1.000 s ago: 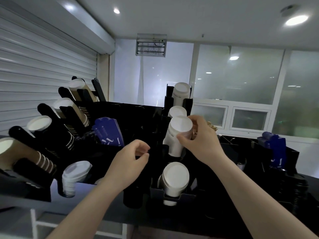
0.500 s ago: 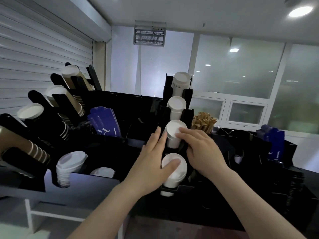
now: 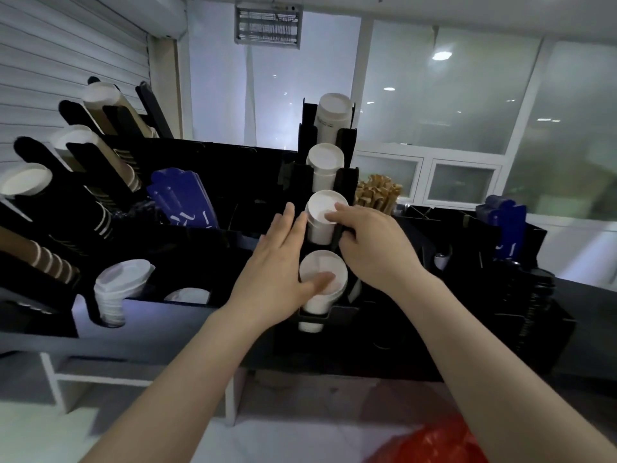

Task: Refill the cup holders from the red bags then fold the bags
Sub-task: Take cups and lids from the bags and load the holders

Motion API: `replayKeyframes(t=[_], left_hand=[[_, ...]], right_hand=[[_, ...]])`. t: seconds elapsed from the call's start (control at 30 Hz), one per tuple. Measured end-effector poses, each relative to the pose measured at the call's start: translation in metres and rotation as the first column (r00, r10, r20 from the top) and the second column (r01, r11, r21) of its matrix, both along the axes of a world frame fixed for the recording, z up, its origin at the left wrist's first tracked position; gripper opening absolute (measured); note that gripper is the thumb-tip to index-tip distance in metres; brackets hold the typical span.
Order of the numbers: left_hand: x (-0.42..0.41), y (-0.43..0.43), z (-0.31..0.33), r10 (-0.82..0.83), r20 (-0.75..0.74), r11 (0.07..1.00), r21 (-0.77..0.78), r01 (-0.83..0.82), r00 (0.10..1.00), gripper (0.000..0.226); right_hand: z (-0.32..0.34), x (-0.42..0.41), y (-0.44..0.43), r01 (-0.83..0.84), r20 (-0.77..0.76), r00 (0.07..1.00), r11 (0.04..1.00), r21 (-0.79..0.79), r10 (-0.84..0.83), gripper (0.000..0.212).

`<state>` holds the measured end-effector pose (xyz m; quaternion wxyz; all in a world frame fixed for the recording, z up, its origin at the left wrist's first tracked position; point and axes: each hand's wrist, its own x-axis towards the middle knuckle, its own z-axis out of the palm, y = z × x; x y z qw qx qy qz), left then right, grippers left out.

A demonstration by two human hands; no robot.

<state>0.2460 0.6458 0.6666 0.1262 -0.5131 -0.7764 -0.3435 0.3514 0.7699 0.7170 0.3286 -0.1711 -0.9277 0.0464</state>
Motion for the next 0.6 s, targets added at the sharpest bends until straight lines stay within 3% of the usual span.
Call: replayKeyframes(t=[0.13, 0.3, 0.43, 0.6], left_hand=[[0.021, -0.008, 0.000, 0.030, -0.083, 0.987, 0.160, -0.017, 0.996, 0.080], [0.063, -0.007, -0.002, -0.109, -0.102, 0.946, 0.295, 0.135, 0.989, 0.064], [0.086, -0.005, -0.016, -0.181, -0.113, 0.928, 0.308, 0.208, 0.977, 0.064], [0.105, 0.015, -0.022, -0.190, -0.225, 0.945, 0.221, 0.240, 0.956, 0.061]], right_hand=[[-0.026, 0.026, -0.027, -0.079, -0.222, 0.974, 0.989, -0.127, 0.049, 0.043], [-0.056, 0.059, -0.055, -0.194, -0.472, 0.882, 0.927, -0.320, 0.022, 0.031], [-0.071, 0.089, -0.054, -0.184, -0.505, 0.863, 0.909, -0.375, -0.033, 0.027], [-0.082, 0.137, -0.024, -0.055, -0.473, 0.869, 0.921, -0.385, -0.146, 0.026]])
